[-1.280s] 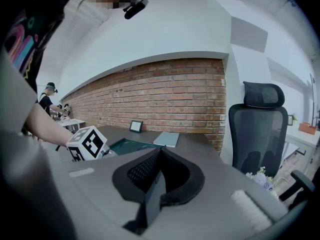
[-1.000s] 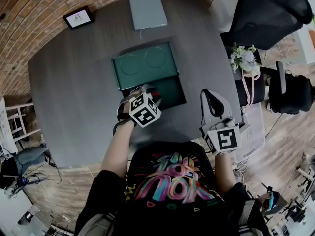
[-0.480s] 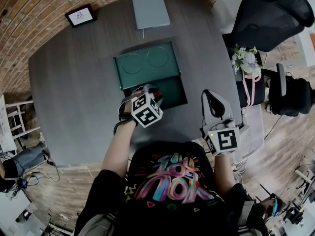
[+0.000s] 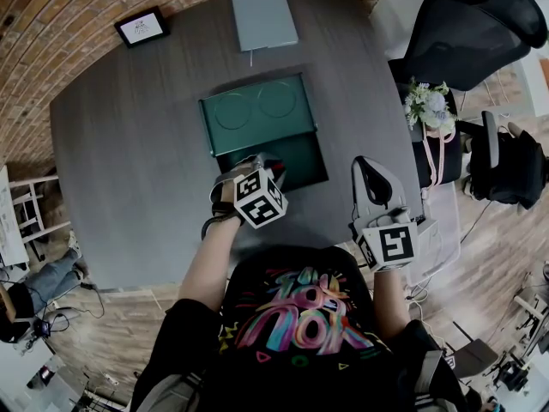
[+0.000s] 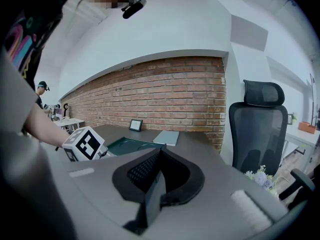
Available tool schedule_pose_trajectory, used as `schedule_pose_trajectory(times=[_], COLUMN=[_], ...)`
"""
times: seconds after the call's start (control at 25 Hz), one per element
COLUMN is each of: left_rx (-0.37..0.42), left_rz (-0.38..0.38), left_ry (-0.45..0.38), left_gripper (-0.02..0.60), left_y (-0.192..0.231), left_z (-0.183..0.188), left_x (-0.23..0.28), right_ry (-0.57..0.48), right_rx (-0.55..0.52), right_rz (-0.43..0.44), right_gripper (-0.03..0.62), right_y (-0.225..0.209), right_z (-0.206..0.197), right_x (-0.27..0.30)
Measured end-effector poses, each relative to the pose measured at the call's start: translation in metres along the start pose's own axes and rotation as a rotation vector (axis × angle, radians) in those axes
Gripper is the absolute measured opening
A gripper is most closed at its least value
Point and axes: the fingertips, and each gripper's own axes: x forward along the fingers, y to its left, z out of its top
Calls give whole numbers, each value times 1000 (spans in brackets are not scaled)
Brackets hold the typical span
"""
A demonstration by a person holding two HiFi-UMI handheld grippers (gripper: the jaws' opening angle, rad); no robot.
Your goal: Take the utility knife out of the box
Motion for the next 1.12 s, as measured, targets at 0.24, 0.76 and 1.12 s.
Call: schedule_pose_trajectory(times=[0.24,0.76,1.12], left_rx=[14,-50,-112], left_rz=[21,106,212], left_ry=[-7,-110,-197], left_gripper=[74,74,74], left_y=[2,13,24], left_z=[1,20,31], left_x=[-1,-33,-72], right_ry=[1,-24,-58], right_rx=[-3,-26,-57], right_rz=[-3,29,87], right_gripper=[-2,-2,-2], right_y=[-1,3,15], right_z=[1,13,29], right_x=[0,3,10])
